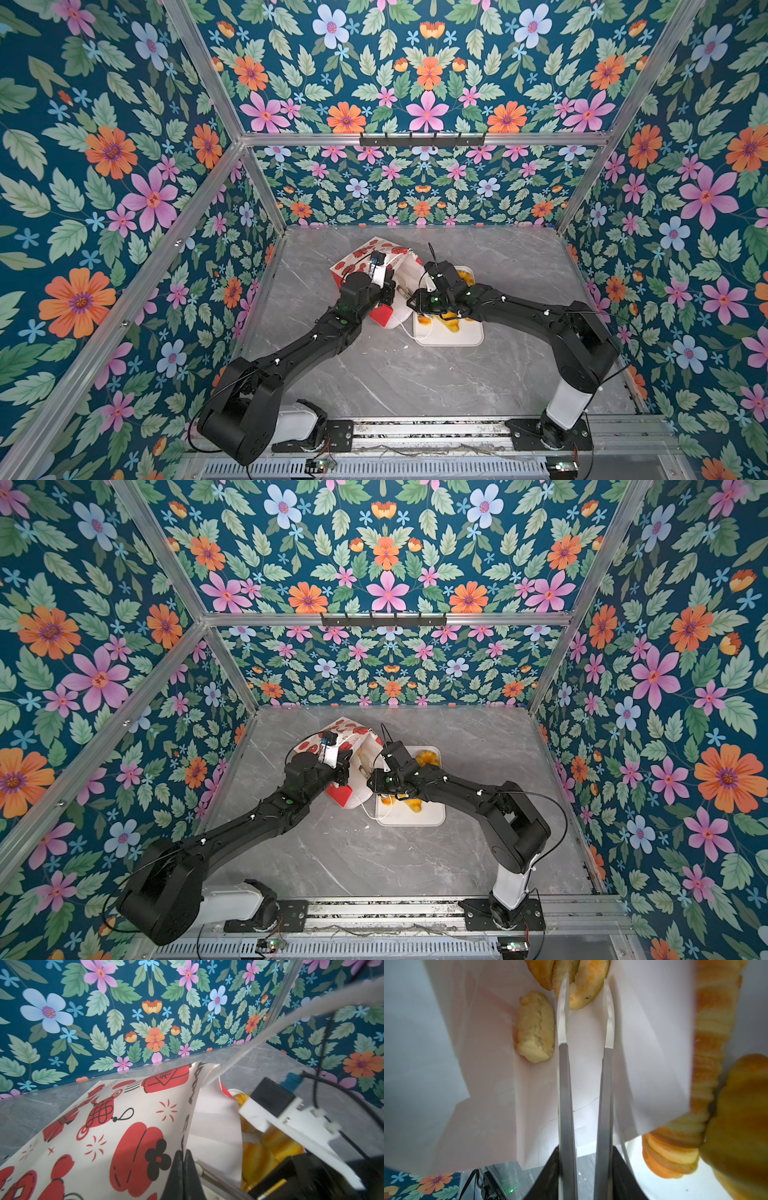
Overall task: Take the fake bread out of the paper bag
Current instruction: 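Pinch the seeded ring bread inside the bag with the tongs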
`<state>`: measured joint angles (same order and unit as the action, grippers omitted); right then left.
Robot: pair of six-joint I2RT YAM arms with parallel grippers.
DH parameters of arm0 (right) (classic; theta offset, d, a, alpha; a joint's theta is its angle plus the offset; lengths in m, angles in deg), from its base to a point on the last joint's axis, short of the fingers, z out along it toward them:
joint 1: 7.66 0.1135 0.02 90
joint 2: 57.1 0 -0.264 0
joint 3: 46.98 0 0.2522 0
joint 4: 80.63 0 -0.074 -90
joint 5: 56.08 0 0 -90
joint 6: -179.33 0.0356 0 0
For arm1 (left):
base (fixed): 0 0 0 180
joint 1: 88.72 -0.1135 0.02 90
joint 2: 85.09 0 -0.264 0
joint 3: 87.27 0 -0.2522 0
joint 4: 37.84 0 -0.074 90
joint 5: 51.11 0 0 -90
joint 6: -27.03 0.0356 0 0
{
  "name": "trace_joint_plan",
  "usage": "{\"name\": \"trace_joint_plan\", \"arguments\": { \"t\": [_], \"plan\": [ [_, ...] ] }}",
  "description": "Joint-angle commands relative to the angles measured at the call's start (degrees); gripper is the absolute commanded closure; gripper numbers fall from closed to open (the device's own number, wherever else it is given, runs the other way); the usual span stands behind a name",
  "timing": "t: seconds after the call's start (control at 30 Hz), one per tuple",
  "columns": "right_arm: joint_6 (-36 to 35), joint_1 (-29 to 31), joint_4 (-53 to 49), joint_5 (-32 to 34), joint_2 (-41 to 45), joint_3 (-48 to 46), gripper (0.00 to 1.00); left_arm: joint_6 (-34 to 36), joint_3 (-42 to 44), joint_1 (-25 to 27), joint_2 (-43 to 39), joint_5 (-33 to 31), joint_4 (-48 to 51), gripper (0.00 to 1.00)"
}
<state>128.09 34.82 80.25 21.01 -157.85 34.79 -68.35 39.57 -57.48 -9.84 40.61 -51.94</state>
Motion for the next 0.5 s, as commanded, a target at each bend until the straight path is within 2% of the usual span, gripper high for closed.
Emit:
{"name": "trace_joint_plan", "arguments": {
  "t": [0.0,0.47],
  "plan": [
    [-0.3,0.76,1.62,3.07,0.2,1.01,0.65,-1.93,-0.93,0.04,0.38,-3.48,-1.94,1.0],
    [1.48,0.74,1.21,3.59,-7.21,7.81,0.64,-3.39,-1.41,0.13,1.39,-1.11,-2.37,1.0]
  ]
}}
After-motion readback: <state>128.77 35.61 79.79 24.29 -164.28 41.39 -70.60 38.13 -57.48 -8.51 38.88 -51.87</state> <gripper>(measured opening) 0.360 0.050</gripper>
